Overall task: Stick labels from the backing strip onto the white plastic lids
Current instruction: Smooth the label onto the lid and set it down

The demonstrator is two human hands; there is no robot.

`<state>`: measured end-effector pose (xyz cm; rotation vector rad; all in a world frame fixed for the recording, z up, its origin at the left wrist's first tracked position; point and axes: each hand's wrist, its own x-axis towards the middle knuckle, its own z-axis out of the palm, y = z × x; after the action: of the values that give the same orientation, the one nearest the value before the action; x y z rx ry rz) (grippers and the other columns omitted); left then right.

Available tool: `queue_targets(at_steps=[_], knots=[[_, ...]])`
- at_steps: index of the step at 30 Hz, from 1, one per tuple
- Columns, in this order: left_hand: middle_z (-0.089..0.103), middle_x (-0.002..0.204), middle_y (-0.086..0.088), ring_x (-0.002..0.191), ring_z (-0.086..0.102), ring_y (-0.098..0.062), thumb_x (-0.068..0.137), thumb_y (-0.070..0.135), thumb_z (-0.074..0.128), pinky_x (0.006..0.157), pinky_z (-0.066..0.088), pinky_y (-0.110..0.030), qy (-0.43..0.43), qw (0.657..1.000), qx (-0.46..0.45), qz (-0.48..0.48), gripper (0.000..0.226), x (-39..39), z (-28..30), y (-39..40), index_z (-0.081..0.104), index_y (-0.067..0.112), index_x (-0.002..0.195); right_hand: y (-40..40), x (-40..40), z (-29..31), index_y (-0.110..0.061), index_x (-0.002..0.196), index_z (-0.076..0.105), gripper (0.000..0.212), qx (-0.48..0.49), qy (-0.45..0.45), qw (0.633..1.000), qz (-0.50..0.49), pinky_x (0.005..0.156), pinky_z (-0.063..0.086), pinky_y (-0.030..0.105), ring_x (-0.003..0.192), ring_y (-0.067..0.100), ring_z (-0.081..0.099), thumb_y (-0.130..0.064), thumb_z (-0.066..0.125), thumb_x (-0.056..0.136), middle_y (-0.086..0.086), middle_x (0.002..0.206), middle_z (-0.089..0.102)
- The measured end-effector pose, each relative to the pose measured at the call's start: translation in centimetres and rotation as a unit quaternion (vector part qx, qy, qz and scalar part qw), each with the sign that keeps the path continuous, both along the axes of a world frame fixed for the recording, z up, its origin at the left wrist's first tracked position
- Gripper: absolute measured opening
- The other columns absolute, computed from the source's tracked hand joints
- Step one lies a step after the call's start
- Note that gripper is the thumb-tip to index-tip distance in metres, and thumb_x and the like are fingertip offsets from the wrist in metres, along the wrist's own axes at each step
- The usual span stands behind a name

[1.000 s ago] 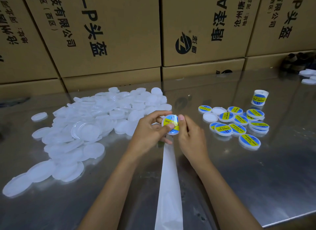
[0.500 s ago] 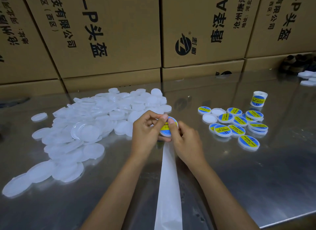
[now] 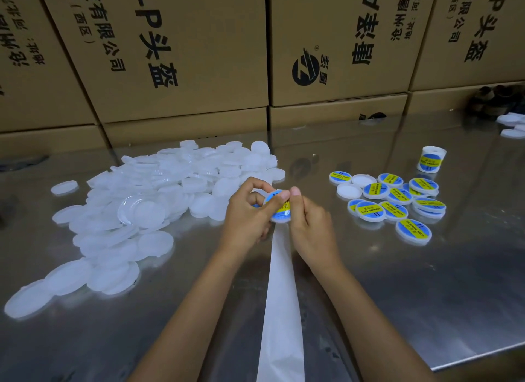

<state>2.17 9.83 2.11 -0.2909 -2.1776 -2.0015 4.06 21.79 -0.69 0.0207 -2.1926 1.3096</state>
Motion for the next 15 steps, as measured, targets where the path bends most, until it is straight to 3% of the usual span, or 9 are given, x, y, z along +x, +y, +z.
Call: queue_targets(at_steps=[5,9,11,15], knots=[[0.052,0.062,-0.004,0.035,0.034,-0.012,0.087,0.040,0.075,0.035,0.025,-0.018,-0.054,0.998,0.016,0.027,0.035,0.05,-0.03,-0.08,0.053,0.013,0.083,-0.15,0.29,0.11,-0.021,0.096,0.069,0.056,0.013,0.014,0.999,0.031,0.061,0.044,0.039,0.062,0.015,0.052,-0.060,0.028,0.098,-0.011,0.058,0.052],[0.056,0.059,-0.003,0.035,0.038,-0.013,0.093,0.038,0.069,0.034,0.030,-0.020,-0.045,0.999,0.006,0.018,0.034,0.41,-0.19,-0.21,0.064,0.006,0.088,-0.13,0.32,-0.02,-0.019,0.064,0.042,0.061,0.014,0.011,1.000,0.023,0.051,0.033,0.030,0.052,0.013,0.040,-0.072,0.034,0.092,-0.010,0.052,0.045],[0.054,0.050,-0.001,0.033,0.040,-0.014,0.097,0.035,0.065,0.033,0.033,-0.021,-0.032,0.999,0.006,0.023,0.030,0.43,-0.15,-0.30,0.071,0.006,0.089,-0.29,0.35,0.00,-0.017,0.061,0.031,0.065,0.012,0.002,1.000,0.022,0.048,0.026,0.024,0.050,0.011,0.034,-0.077,0.036,0.087,-0.009,0.049,0.040],[0.052,0.047,-0.008,0.033,0.042,-0.017,0.101,0.031,0.058,0.036,0.037,-0.024,-0.012,0.999,-0.032,0.037,0.028,0.35,-0.19,-0.29,0.073,0.010,0.089,-0.35,0.07,-0.26,-0.018,0.060,0.026,0.063,0.002,-0.021,1.000,0.015,0.050,0.025,0.028,0.050,0.011,0.030,-0.071,0.044,0.088,-0.008,0.048,0.034]])
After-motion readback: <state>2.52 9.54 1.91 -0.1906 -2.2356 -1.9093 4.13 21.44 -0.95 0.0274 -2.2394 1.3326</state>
